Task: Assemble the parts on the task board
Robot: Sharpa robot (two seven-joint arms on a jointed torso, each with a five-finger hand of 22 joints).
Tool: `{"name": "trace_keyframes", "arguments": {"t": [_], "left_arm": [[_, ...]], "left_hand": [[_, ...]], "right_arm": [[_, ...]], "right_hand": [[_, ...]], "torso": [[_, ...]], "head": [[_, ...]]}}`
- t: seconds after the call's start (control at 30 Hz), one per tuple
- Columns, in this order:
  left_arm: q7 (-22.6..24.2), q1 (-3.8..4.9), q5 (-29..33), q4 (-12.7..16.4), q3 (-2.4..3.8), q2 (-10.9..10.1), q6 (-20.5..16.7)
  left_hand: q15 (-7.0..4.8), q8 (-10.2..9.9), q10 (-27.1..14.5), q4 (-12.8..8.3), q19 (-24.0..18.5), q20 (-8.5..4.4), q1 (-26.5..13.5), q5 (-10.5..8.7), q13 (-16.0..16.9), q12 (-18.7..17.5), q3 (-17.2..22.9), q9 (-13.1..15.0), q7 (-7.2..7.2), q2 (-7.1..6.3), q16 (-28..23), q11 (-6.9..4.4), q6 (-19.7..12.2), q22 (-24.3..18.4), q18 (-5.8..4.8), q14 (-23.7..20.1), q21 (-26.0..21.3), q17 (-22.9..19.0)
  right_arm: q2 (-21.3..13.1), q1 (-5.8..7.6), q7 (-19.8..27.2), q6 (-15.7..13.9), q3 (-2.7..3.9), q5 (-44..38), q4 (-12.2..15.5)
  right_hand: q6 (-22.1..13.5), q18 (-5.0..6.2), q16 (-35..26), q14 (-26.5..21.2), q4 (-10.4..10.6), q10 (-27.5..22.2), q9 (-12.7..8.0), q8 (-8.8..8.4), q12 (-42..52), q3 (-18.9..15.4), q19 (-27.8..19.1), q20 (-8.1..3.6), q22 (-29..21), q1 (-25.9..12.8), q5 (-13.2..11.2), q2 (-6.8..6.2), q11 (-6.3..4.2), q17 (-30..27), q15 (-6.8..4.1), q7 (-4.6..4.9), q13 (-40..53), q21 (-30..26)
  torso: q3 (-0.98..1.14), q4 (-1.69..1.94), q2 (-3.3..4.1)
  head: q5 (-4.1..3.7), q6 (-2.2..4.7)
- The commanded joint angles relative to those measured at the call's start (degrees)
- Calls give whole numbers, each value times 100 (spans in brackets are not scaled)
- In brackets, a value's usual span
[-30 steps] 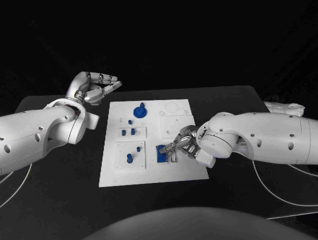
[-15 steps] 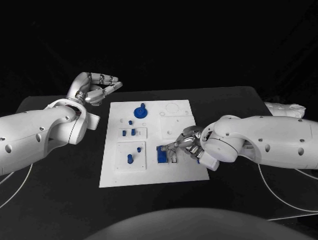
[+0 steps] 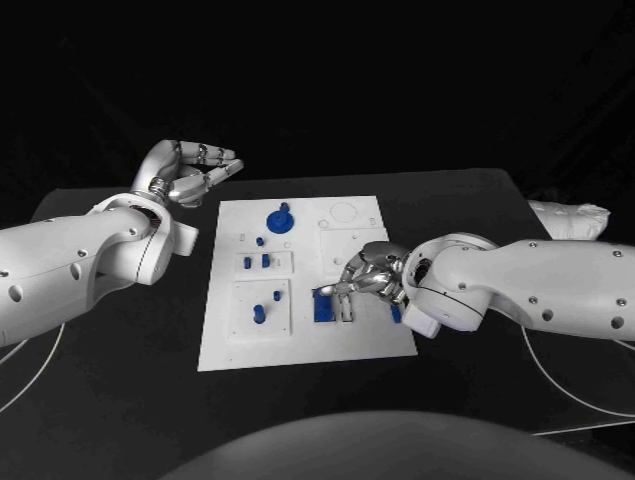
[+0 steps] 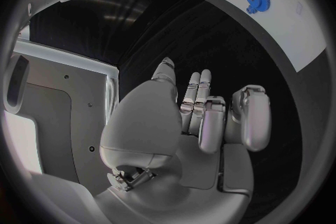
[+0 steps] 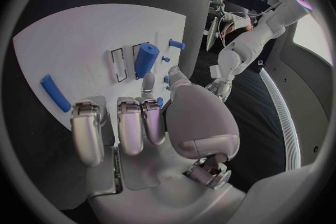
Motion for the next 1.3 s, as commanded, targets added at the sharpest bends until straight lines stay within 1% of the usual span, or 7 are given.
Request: {"name": "trace_keyframes", "arguments": {"t": [0.03,0.1,0.3,0.53,0.77,1.07,1.3], "left_arm": [[23,4,5,9,4,8,90],[21,4,4,15,4,2,87],[14,4,3,16,4,-6,81],[14,4,0,19,4,-5,86],[15,4,-3,19,4,-9,84],[18,4,-3,15,4,-13,78],[19,4,-3,15,4,-9,76]], "left_hand": [[15,-30,-15,1,81,20,6,0,-6,-18,-32,-9,-1,61,15,3,30,1247,69,605,-22,1505],[15,-30,-15,1,81,20,6,0,-6,-18,-32,-9,-1,61,15,3,30,1247,69,605,-22,1505],[14,-31,-14,0,78,20,10,1,-5,-18,-33,-9,-1,66,15,3,31,1245,70,605,-28,1505],[14,-31,-14,0,78,20,10,1,-5,-18,-33,-9,-1,66,15,3,31,1245,70,605,-28,1505],[14,-31,-14,0,78,20,10,1,-5,-18,-33,-9,-1,66,15,3,31,1245,70,605,-28,1505],[14,-31,-14,0,78,20,10,1,-5,-18,-33,-9,-1,66,15,3,31,1245,70,605,-28,1505],[14,-31,-13,0,77,20,17,2,-5,-18,-34,-9,-2,75,15,2,31,1245,70,605,-30,1505]], "right_arm": [[28,-13,-179,379,0,-509,-4],[35,-17,-271,507,0,-529,-3],[47,-25,-485,771,0,-520,-23],[99,-49,-607,947,0,-465,-89],[184,-64,-614,1020,0,-427,-135],[236,-70,-605,1056,0,-377,-186],[295,-71,-595,1040,0,-363,-250]], "right_hand": [[-60,-39,23,597,3,611,109,60,16,-56,605,-58,1506,50,-38,9,-42,1506,-49,-2,1510,26],[-66,-39,23,597,7,611,120,64,16,-60,605,-59,1506,48,-46,9,-43,1506,-49,-2,1510,26],[-69,-39,23,597,3,611,163,83,16,-53,605,-64,1506,74,-32,33,-50,1506,-54,-10,1510,26],[-71,-39,23,597,-6,611,193,95,16,-46,605,-68,1506,97,-19,51,-55,1506,-58,-16,1510,26],[-70,-39,23,597,-4,611,201,98,16,-47,605,-69,1506,98,-25,55,-57,1506,-59,-17,1510,26],[-68,-39,23,597,6,611,219,104,16,-58,605,-71,1506,85,-36,56,-58,1506,-61,-19,1510,26],[-68,-39,23,597,19,611,235,107,16,-65,605,-73,1506,71,-45,67,-61,1506,-63,-21,1510,26]], "torso": [[-7,12,2],[-7,9,5],[-11,5,-4],[-4,7,-6],[-3,10,-1],[-6,2,-2],[-4,8,1]], "head": [[-10,-3],[1,-11],[-8,-12],[-12,-12],[-20,-12],[-17,-12],[-21,-12]]}}
